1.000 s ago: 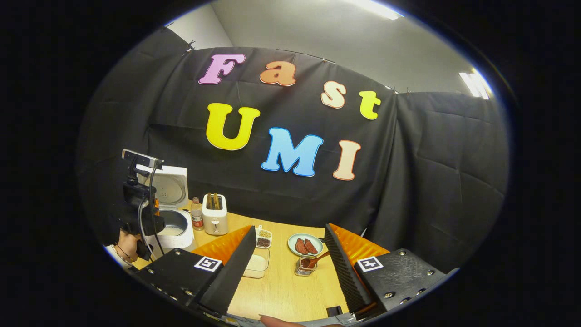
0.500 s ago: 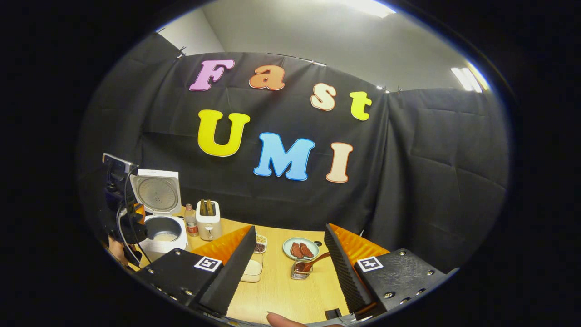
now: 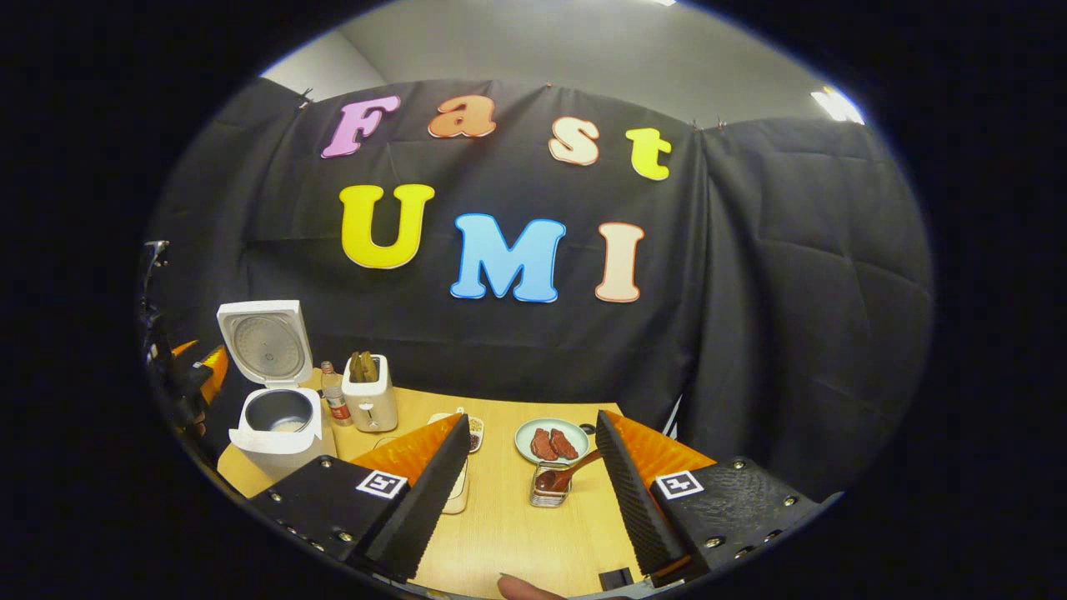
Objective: Close the left gripper, press the button to open the rice cooker; take a wooden spoon from the chopstick holder with the right hand, scoop a spoonful of rice and pour it into the rice cooker, then put the wooden spoon back into the chopstick holder.
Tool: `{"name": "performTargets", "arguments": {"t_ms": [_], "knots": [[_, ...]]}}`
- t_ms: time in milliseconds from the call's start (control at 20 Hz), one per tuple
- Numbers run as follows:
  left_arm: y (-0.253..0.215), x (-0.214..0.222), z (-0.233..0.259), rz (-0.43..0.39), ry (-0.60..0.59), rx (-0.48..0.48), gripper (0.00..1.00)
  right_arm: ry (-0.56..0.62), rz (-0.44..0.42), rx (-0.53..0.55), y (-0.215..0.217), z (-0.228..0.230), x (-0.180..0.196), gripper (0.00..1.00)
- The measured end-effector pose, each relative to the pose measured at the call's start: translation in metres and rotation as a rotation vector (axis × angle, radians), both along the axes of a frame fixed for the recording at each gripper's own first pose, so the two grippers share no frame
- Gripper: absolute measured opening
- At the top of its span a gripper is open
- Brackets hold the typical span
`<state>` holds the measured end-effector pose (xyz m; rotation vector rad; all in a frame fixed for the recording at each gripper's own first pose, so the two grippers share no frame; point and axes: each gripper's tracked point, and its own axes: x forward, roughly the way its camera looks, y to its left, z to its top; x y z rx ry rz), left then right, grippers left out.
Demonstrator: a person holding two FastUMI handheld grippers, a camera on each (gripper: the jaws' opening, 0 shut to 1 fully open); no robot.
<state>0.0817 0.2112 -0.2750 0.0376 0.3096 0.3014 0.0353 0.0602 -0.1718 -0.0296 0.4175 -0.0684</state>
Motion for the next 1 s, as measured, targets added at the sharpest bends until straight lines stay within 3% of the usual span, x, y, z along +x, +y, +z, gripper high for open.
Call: {"name": "performTargets", "arguments": {"t_ms": [50,150,350,600,750,950,1000], "knots": [[-0.009,-0.005,0.008,-0.002,-0.019,-0.005,0.89,0.008,-0.007,0.029,-0.010,-0.009,0.007,0.93],[-0.027,-0.012,0.021,0.003,-0.043,-0.024,0.92,0.017,-0.014,0.041,-0.031,-0.027,0.020,0.93],[-0.052,-0.025,0.030,0.042,-0.028,-0.049,0.92,0.015,-0.004,0.013,-0.070,-0.063,0.051,0.93],[-0.078,-0.041,0.044,0.117,0.007,-0.039,0.93,0.063,-0.003,0.063,-0.105,-0.141,0.087,0.93],[-0.096,-0.056,0.043,0.149,0.068,-0.054,0.93,0.133,-0.059,0.181,-0.120,-0.205,0.104,0.93],[-0.120,-0.074,0.031,0.129,0.166,-0.038,0.93,0.235,-0.151,0.323,-0.128,-0.281,0.126,0.94],[-0.123,-0.079,0.028,0.123,0.192,-0.029,0.94,0.243,-0.166,0.353,-0.127,-0.293,0.132,0.87]]}}
